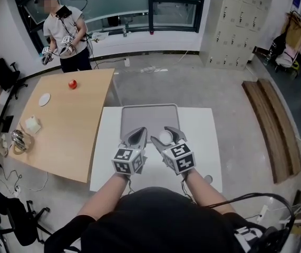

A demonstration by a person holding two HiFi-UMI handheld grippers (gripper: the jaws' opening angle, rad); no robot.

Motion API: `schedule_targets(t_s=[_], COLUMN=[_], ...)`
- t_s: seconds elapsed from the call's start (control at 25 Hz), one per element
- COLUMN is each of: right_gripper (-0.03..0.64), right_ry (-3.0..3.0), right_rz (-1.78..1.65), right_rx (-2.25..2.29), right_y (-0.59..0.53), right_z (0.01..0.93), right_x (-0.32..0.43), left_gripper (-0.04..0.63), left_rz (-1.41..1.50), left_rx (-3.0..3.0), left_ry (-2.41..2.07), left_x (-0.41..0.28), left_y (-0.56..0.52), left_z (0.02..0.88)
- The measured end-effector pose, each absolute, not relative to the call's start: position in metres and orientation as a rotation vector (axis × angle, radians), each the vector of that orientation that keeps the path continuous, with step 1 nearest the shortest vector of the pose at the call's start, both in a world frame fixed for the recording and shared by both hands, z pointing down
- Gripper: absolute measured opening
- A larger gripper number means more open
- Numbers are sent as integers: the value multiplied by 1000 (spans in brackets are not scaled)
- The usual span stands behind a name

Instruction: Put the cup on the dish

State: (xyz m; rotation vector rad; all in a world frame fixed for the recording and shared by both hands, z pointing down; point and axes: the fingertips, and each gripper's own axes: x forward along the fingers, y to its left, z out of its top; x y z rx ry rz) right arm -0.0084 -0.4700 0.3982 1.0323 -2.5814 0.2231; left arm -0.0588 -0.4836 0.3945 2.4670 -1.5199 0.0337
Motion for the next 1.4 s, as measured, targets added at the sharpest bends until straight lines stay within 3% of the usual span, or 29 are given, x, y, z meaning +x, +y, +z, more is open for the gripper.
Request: schedule_targets(t_s=[1.4], right_gripper=[261], right_ry=[-2475], right_rz=[306], right_rx=[1045], right_y=[-679], right_z=[535], right_x=[-48], left_gripper=[8], left_rz=[205], left_rx=[2276], left_ry=[-1598], left_x=[-108], left_y=[-681], left_z=[554])
